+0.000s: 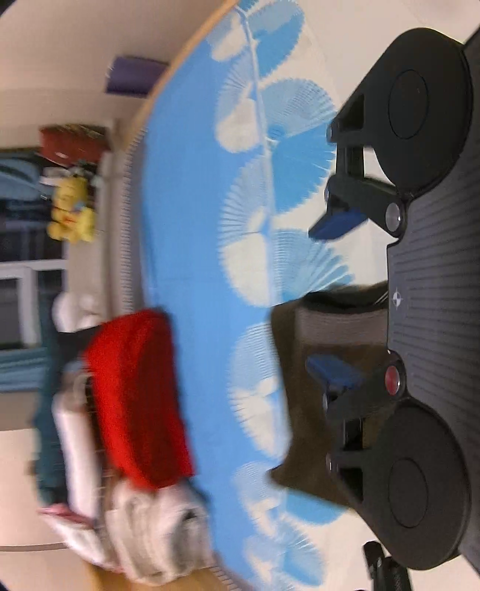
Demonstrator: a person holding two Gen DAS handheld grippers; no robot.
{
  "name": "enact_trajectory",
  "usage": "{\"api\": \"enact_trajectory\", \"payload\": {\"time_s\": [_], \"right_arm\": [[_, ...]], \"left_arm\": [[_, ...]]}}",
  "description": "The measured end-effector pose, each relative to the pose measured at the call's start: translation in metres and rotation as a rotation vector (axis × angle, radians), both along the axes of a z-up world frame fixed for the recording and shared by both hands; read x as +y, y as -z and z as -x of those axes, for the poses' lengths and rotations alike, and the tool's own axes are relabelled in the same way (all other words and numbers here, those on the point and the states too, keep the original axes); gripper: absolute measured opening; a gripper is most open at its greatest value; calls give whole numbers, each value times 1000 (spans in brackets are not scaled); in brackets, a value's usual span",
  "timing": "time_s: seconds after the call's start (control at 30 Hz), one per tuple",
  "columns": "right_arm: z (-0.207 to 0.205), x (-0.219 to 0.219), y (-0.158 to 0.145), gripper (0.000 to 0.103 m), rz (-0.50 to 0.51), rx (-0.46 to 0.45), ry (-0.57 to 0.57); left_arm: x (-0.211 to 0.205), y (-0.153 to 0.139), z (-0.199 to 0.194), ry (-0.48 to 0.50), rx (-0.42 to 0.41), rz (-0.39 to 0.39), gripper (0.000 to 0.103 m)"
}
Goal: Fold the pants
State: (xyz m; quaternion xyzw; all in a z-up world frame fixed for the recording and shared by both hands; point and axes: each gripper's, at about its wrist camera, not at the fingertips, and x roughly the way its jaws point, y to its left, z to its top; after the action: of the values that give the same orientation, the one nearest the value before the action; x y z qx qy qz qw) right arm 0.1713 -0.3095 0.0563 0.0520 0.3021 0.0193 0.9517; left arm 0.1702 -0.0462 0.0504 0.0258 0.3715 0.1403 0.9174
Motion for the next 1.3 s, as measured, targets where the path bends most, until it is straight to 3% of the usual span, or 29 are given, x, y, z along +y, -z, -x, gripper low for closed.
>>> {"api": "enact_trajectory", "payload": {"time_s": [0.1,0.17,0.23,0.37,0.47,0.5,0.57,0.73,1.03,1.3], "right_arm": [[31,11,-17,87,0,-77,-22],[50,21,-21,89,43,-104,-63],[72,29,-19,92,83,-127,-84],[95,39,-19,94,91,-105,-84],[105,38,-23,94,66,-104,-76],[109,35,-25,94,58,-105,-66],[113,31,-26,94,51,-104,-47],[115,18,-24,96,28,-68,-12],[99,12,-2,96,28,119,21],[98,9,1,96,47,149,-12]], "left_arm": [[-13,-18,24,58,-91,-33,89],[-20,-26,40,106,-139,-90,89],[-19,-29,46,130,-164,-100,89],[-3,-46,65,174,-141,18,89],[-2,-55,80,254,-155,-58,90],[-3,-55,84,267,-170,-86,96],[1,-51,89,249,-180,-65,102],[8,-30,78,189,-32,127,102],[-21,-3,56,218,73,32,102],[-30,9,48,208,113,62,102]]}}
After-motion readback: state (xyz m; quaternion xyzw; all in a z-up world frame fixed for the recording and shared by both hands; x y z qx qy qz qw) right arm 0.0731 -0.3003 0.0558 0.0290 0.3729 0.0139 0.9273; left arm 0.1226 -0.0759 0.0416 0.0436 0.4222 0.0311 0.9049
